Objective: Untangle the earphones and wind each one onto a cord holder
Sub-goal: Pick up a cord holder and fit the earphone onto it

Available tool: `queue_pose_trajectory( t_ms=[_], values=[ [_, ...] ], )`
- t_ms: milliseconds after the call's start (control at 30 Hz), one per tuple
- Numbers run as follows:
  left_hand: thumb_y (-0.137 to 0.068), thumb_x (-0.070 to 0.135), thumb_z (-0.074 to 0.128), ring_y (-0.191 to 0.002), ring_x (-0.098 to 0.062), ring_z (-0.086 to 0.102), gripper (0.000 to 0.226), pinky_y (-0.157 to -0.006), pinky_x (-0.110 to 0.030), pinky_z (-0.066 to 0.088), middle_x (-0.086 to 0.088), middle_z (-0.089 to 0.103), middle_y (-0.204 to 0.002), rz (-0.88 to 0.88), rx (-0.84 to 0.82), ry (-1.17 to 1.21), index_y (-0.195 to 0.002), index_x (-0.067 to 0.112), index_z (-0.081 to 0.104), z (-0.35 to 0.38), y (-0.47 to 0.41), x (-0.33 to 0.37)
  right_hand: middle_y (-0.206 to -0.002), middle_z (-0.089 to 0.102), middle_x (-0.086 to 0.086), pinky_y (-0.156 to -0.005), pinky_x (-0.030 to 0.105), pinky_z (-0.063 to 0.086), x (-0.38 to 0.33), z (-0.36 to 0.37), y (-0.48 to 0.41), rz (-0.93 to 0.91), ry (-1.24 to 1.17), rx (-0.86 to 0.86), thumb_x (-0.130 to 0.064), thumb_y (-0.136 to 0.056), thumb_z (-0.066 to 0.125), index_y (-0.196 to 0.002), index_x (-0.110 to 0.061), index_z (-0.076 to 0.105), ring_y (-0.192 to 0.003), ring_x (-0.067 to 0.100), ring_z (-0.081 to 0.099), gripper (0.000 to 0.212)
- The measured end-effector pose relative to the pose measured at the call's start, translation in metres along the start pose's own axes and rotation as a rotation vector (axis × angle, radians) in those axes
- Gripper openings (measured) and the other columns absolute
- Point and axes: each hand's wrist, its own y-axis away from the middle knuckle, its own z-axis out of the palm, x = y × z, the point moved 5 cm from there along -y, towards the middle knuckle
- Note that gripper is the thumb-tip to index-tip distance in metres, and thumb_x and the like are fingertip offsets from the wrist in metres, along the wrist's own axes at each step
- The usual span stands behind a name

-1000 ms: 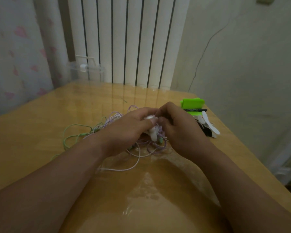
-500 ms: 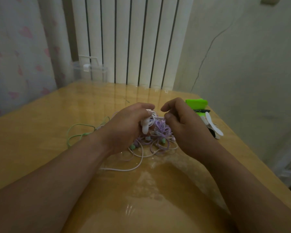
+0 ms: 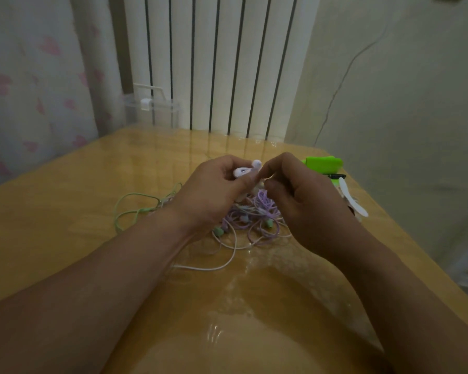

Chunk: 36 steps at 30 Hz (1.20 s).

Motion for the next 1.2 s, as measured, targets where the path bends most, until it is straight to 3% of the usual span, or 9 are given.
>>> queue_pose_trajectory(
  t_ms=[100, 300, 433, 567, 667, 767, 1000, 1133, 1200],
  values=[
    [-0.106, 0.035, 0.059, -0.092, -0.031, 0.07, 0.023, -0.079, -0.049, 0.058, -0.013, 0.074, -0.105, 0.044, -0.082, -0.149, -0.125, 0.032, 0.072, 0.008, 0.005, 0.003, -0.071, 0.057, -0.006, -0.053, 0.032, 0.042, 0.0, -0.001, 0.0, -0.005, -0.018, 0.032, -0.02, -0.107, 0.056, -0.112, -0.027, 0.056, -0.064, 0.016, 0.054, 0.008],
    [-0.1, 0.043, 0.057, -0.121, -0.008, 0.062, 0.06, -0.101, -0.034, 0.051, 0.005, 0.061, -0.142, -0.012, -0.208, -0.291, -0.157, 0.035, 0.042, 0.017, 0.007, -0.001, -0.068, 0.056, -0.009, -0.054, 0.026, 0.042, 0.006, -0.004, -0.001, 0.035, -0.061, 0.071, -0.015, -0.104, 0.061, -0.11, -0.025, 0.056, -0.063, 0.01, 0.055, 0.012],
    [-0.102, 0.021, 0.057, -0.093, -0.008, 0.066, 0.042, -0.07, -0.025, 0.051, 0.005, 0.07, -0.106, 0.113, -0.22, -0.409, -0.142, 0.032, 0.052, 0.027, 0.014, 0.009, -0.069, 0.056, -0.011, -0.054, 0.021, 0.042, 0.005, 0.0, -0.001, 0.029, -0.007, 0.027, -0.017, -0.103, 0.06, -0.11, -0.027, 0.056, -0.065, 0.008, 0.056, 0.013],
    [-0.092, 0.016, 0.06, -0.1, -0.016, 0.056, 0.056, -0.071, -0.034, 0.043, 0.004, 0.063, -0.104, 0.147, -0.215, -0.551, -0.142, 0.035, 0.046, 0.03, 0.014, 0.005, -0.07, 0.057, -0.008, -0.055, 0.027, 0.042, 0.005, 0.003, 0.0, 0.039, -0.014, 0.027, -0.017, -0.104, 0.06, -0.111, -0.025, 0.056, -0.066, 0.011, 0.055, 0.011],
    [-0.095, 0.017, 0.06, -0.09, -0.01, 0.066, 0.056, -0.066, -0.033, 0.05, 0.006, 0.068, -0.104, 0.136, -0.221, -0.418, -0.146, 0.036, 0.045, 0.03, 0.016, 0.008, -0.073, 0.059, -0.006, -0.056, 0.026, 0.042, 0.011, 0.003, -0.001, 0.09, -0.111, 0.065, -0.017, -0.103, 0.061, -0.107, -0.024, 0.058, -0.064, 0.01, 0.054, 0.009],
    [-0.094, 0.018, 0.065, -0.094, -0.002, 0.071, 0.056, -0.081, -0.029, 0.06, 0.008, 0.073, -0.113, 0.056, -0.247, -0.21, -0.147, 0.029, 0.048, 0.029, 0.016, 0.006, -0.072, 0.059, -0.004, -0.054, 0.021, 0.042, 0.017, 0.004, -0.002, 0.137, -0.172, 0.084, -0.02, -0.102, 0.063, -0.106, -0.025, 0.06, -0.063, 0.008, 0.054, 0.007],
    [-0.095, 0.004, 0.068, -0.111, -0.024, 0.073, 0.029, -0.105, -0.05, 0.054, -0.009, 0.076, -0.116, -0.057, -0.28, 0.04, -0.123, 0.008, 0.061, 0.024, 0.01, 0.003, -0.085, 0.066, 0.008, -0.065, 0.041, 0.054, 0.024, 0.002, -0.003, 0.2, -0.364, 0.046, -0.043, -0.098, 0.068, -0.099, -0.019, 0.066, -0.077, 0.026, 0.064, 0.024],
    [-0.094, 0.014, 0.058, -0.099, -0.053, 0.066, 0.022, -0.087, -0.064, 0.055, -0.034, 0.066, -0.112, -0.096, -0.257, 0.062, -0.116, 0.012, 0.062, 0.024, 0.008, -0.003, -0.076, 0.066, 0.004, -0.061, 0.03, 0.049, 0.031, 0.019, 0.0, 0.426, -0.713, -0.052, -0.027, -0.097, 0.071, -0.094, -0.008, 0.061, -0.068, 0.015, 0.062, 0.022],
    [-0.097, 0.012, 0.057, -0.083, -0.046, 0.065, 0.019, -0.075, -0.054, 0.056, -0.033, 0.067, -0.103, -0.127, -0.256, 0.08, -0.115, 0.012, 0.062, 0.026, 0.008, -0.006, -0.074, 0.065, 0.004, -0.064, 0.033, 0.046, 0.034, 0.025, 0.001, 0.513, -0.837, -0.076, -0.021, -0.096, 0.071, -0.094, -0.01, 0.06, -0.067, 0.017, 0.061, 0.016]
  ],
)
